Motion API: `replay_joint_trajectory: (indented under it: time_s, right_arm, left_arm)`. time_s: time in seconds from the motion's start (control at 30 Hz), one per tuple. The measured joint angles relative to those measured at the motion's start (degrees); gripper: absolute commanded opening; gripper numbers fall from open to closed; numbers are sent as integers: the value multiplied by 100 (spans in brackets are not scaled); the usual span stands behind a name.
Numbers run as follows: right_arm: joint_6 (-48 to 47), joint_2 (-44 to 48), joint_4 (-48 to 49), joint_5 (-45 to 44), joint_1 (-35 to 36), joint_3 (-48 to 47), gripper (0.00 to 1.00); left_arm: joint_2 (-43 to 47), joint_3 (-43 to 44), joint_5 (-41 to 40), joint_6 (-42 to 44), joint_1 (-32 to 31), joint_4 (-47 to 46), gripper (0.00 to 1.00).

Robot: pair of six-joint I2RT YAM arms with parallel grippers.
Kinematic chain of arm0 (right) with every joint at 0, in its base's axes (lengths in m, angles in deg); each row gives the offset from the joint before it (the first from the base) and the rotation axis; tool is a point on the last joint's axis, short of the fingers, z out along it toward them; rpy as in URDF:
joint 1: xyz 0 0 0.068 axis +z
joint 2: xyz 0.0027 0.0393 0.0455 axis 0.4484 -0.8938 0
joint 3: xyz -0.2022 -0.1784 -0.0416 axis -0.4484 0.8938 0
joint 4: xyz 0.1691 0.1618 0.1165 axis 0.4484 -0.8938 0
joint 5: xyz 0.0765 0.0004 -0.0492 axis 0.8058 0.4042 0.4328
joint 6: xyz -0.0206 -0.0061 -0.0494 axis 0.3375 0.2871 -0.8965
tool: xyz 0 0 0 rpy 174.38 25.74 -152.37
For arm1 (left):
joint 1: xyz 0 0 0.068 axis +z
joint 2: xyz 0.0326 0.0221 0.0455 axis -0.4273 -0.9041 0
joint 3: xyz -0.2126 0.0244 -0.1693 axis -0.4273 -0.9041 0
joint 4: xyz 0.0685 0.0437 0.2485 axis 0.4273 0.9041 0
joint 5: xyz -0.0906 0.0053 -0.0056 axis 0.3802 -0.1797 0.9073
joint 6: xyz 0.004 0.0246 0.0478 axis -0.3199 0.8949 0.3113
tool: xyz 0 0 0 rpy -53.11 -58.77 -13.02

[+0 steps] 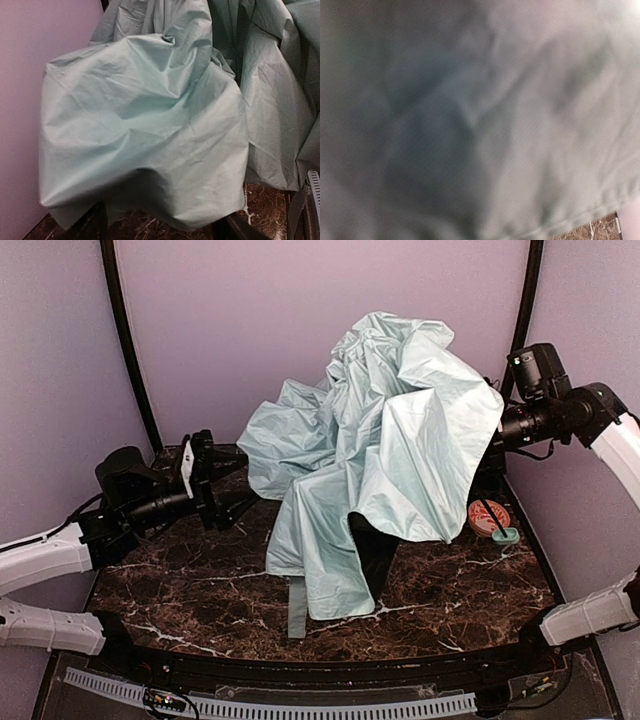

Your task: Put away the umbrella

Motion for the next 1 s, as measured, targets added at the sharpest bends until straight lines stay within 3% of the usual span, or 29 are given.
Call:
replay_joint_trajectory:
  time_s: [0.1, 0.23, 0.4, 0.6, 0.8, 0.9, 1.0]
  right_arm:
    - [0, 31, 0, -42, 2, 48, 0]
    - [2, 31, 0, -70, 2, 50, 0]
    - [4, 61, 15, -109, 2, 87, 0]
    - [15, 212, 63, -247, 2, 197, 0]
    - [55, 262, 157, -343, 2, 214, 0]
    - [55, 247, 177, -337, 2, 214, 0]
    - [57, 195, 179, -330, 2, 214, 0]
  left_arm:
    - [509, 122, 98, -59, 354, 269, 88]
    - [350, 876, 249, -247, 638, 726, 90]
    - [0, 1486, 767, -455, 1174, 1167, 89]
    - [146, 1580, 1856, -649, 1714, 1451, 83]
    - [584, 1720, 2400, -785, 1779, 1744, 87]
    - [256, 2072, 2396, -946, 1784, 1812, 93]
    - [-352, 2341, 2382, -1108, 1784, 1725, 91]
